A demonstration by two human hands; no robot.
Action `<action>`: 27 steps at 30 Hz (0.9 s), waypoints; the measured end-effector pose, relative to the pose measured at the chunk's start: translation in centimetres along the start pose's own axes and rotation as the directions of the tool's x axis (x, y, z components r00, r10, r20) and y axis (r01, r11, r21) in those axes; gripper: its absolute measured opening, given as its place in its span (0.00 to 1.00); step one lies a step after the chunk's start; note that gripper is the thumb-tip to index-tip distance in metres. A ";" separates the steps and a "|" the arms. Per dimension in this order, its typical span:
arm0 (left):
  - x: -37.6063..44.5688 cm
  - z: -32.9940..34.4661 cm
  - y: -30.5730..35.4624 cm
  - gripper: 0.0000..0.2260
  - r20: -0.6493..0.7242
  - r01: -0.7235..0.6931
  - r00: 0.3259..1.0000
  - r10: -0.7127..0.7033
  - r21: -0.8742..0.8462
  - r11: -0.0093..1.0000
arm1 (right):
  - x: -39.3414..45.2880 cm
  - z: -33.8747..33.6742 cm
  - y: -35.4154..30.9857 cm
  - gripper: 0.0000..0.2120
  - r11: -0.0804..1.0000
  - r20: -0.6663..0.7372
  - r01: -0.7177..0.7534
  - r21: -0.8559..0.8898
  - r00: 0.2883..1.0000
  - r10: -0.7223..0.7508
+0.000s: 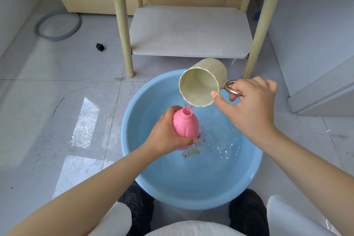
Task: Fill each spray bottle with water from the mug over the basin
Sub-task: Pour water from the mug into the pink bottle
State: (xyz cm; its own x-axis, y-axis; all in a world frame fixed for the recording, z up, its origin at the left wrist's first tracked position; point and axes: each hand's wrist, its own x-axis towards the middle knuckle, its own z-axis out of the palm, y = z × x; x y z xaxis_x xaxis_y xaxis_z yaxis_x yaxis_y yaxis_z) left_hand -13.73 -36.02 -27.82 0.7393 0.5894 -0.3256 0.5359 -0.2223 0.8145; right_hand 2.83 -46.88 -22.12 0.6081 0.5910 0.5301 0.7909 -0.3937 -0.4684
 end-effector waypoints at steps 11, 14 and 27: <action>-0.2 -0.1 0.1 0.37 0.003 -0.007 1.000 0.007 -0.007 1.000 | -0.1 0.0 -0.1 0.18 0.999 -0.025 0.046 -0.022 0.999 -0.046; -0.2 -0.1 0.0 0.37 0.002 -0.010 1.000 0.010 -0.008 1.000 | -0.1 0.0 -0.1 0.18 0.997 -0.036 0.068 -0.023 0.997 -0.069; -0.1 -0.1 -0.2 0.36 -0.006 -0.007 1.000 0.007 -0.005 1.000 | -0.1 0.1 -0.2 0.18 0.988 -0.059 0.149 -0.040 0.987 -0.151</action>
State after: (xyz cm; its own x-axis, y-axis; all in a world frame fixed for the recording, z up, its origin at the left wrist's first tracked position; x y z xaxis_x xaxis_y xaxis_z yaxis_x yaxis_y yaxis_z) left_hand -13.94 -35.93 -27.87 0.7410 0.5921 -0.3168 0.5283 -0.2227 0.8193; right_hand 2.59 -46.81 -22.12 0.4843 0.6012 0.6356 0.8749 -0.3287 -0.3557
